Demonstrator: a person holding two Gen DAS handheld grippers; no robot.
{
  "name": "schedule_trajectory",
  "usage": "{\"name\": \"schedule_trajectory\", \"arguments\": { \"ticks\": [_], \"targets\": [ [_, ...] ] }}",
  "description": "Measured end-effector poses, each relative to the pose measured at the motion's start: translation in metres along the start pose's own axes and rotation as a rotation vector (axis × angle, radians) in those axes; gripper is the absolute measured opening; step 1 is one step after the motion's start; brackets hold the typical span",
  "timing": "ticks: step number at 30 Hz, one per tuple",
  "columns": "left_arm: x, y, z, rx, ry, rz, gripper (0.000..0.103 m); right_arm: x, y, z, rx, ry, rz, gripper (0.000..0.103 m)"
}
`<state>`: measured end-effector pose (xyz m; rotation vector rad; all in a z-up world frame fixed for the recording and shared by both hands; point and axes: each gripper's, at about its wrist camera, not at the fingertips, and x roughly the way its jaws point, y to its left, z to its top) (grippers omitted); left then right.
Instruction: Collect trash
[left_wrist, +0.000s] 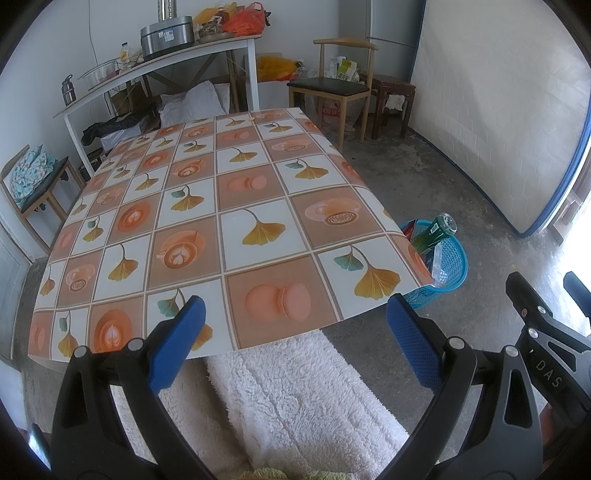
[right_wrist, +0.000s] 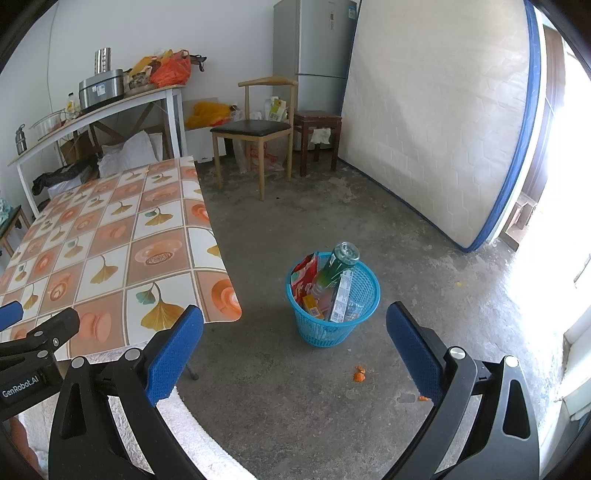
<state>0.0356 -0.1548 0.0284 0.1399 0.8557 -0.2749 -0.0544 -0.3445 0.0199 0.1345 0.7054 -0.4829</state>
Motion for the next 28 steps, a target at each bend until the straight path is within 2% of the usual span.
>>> {"name": "schedule_trajectory", "arguments": {
  "ticks": [28],
  "targets": [
    [0.0016,0.0019,-0.0054,-0.002,0.008,-0.001,0.094,-0.0009,0.0003,-0.0002,-0.002,-0.003,0.000,0.097]
  ]
}}
